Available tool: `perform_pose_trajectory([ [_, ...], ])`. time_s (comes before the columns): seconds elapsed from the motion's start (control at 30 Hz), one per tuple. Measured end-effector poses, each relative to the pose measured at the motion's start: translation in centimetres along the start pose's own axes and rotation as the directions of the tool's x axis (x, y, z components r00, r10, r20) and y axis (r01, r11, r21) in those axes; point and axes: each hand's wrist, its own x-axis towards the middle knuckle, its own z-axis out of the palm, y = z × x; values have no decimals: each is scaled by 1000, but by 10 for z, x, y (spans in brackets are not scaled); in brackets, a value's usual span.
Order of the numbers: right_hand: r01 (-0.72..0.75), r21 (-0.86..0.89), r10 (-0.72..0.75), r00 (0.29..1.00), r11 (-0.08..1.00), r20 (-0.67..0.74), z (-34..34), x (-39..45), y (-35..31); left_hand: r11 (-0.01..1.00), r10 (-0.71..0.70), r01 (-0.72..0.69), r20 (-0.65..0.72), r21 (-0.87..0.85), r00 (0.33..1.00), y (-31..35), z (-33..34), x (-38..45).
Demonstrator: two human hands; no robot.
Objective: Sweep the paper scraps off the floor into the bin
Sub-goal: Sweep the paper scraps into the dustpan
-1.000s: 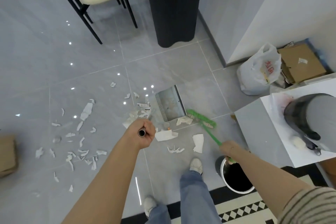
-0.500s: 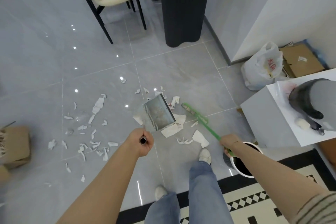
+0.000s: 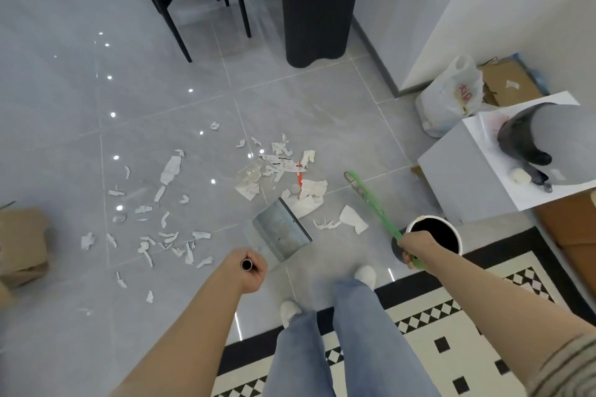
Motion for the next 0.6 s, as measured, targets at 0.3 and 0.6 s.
perform_pose_trajectory([
  [0.3,35,88,-38,999,996,33,5,7,9,994,-88,83,-70,-71,994,-30,-16,32],
  [0.6,73,-242,-32,985,968,171,7,-13,6,988,-18,6,-75,-156,997,-30,14,40],
])
